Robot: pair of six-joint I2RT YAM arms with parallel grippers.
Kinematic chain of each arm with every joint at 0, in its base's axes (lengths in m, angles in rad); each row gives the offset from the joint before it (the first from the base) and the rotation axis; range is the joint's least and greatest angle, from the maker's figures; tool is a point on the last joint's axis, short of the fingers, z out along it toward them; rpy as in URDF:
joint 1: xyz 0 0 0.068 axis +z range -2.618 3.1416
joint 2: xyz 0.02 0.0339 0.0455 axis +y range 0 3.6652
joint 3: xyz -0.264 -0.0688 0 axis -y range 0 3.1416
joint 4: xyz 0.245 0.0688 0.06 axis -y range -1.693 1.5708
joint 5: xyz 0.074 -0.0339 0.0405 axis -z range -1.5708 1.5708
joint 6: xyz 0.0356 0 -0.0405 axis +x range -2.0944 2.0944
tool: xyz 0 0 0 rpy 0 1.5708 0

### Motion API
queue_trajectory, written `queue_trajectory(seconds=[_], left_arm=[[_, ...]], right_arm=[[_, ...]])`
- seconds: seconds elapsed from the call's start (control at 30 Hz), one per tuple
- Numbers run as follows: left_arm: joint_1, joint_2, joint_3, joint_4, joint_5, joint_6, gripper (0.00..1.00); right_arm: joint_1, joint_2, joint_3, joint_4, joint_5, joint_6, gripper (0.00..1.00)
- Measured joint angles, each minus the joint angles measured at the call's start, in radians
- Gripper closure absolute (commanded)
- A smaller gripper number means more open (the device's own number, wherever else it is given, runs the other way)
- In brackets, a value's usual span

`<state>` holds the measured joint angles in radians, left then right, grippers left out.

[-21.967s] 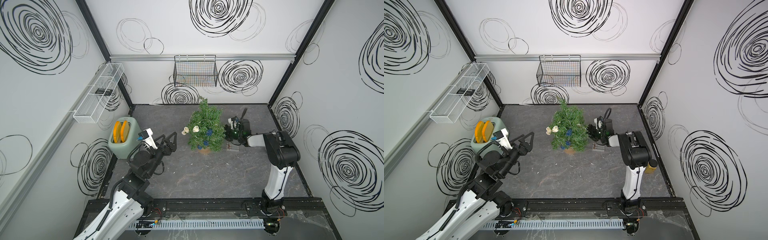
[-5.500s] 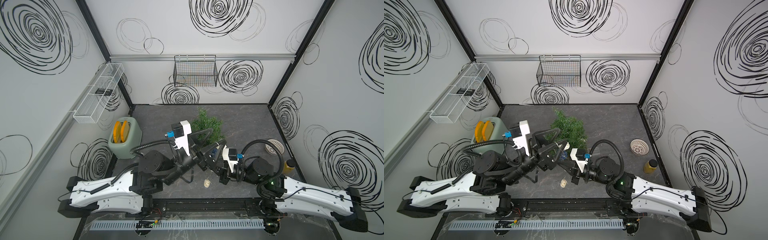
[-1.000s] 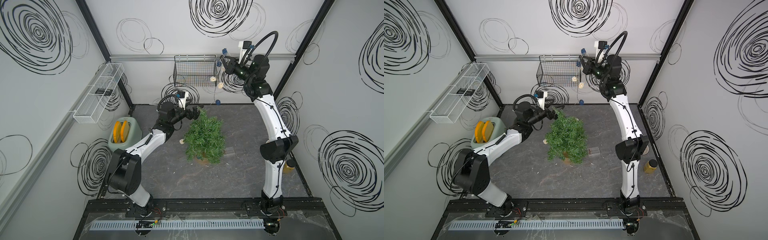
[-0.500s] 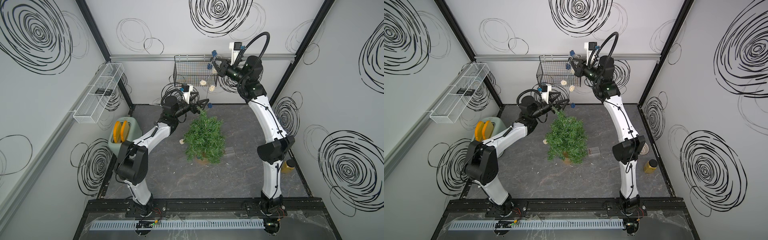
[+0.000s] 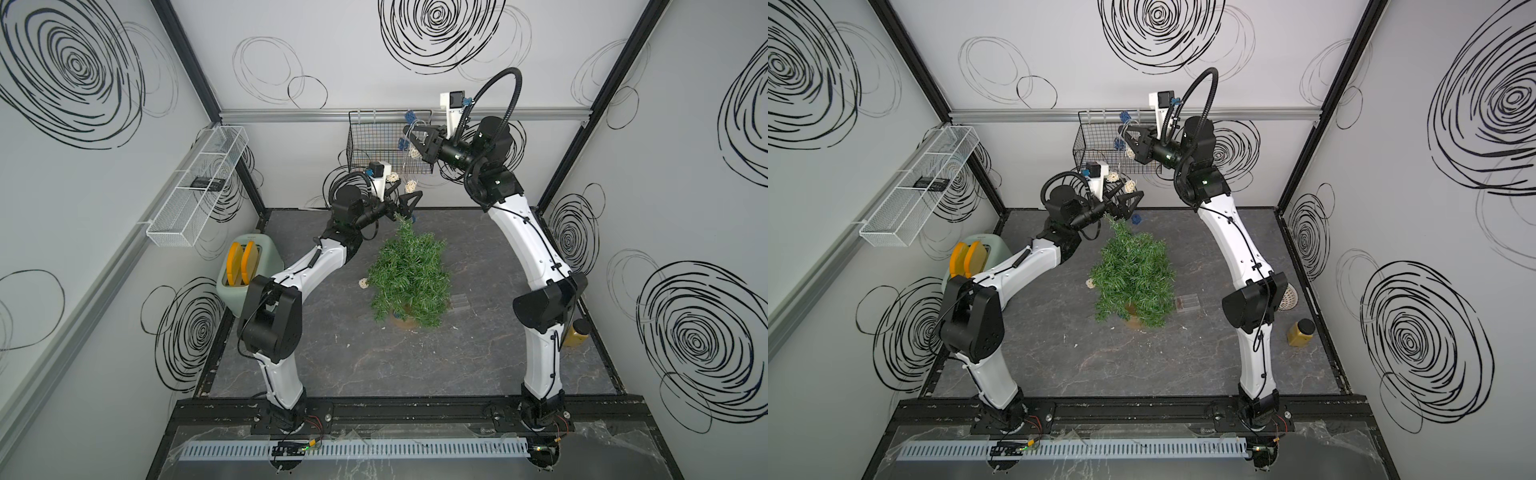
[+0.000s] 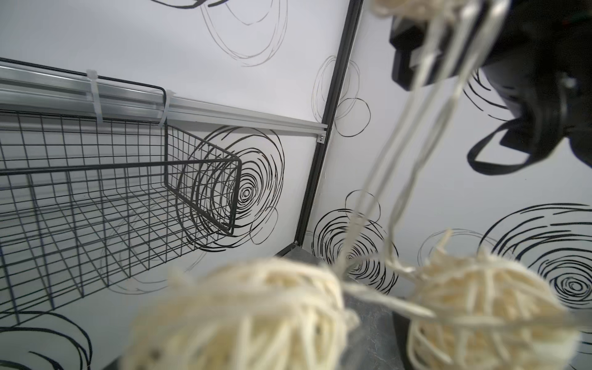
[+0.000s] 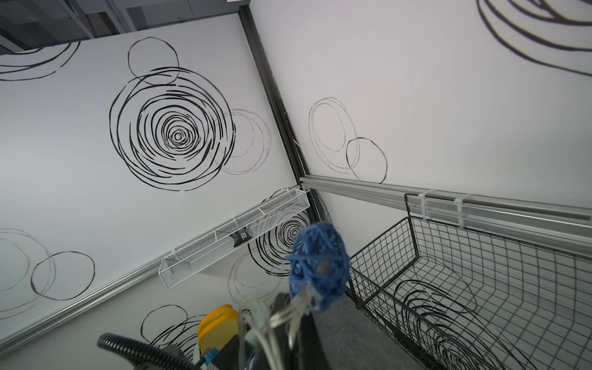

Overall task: Remove string lights from the small christmas tree
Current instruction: Remove the light string from the Christmas tree.

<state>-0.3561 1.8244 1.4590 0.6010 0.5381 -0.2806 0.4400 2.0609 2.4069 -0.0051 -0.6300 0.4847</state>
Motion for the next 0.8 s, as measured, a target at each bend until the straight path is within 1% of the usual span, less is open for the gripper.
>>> queue_trajectory(seconds=[0.17,0.37,0.6,0.67,0.8], left_arm=[[0.038,0.000,0.008,-0.014,-0.014,0.000,0.09],[0.066,0.000,0.023,-0.066,-0.032,0.010,0.11],[0.092,0.000,0.027,-0.083,-0.046,0.009,0.25],[0.105,0.000,0.032,-0.085,-0.051,0.008,0.28],[0.133,0.000,0.061,-0.106,-0.068,0.010,0.37]], right_arm=[[0.007,-0.079,-0.087,0.012,-0.011,-0.013,1.00],[0.010,-0.150,-0.120,0.037,-0.021,-0.018,1.00],[0.010,-0.244,-0.257,0.079,-0.032,-0.019,1.00],[0.010,-0.264,-0.303,0.092,-0.034,-0.019,1.00],[0.012,-0.304,-0.397,0.113,-0.037,-0.019,1.00]])
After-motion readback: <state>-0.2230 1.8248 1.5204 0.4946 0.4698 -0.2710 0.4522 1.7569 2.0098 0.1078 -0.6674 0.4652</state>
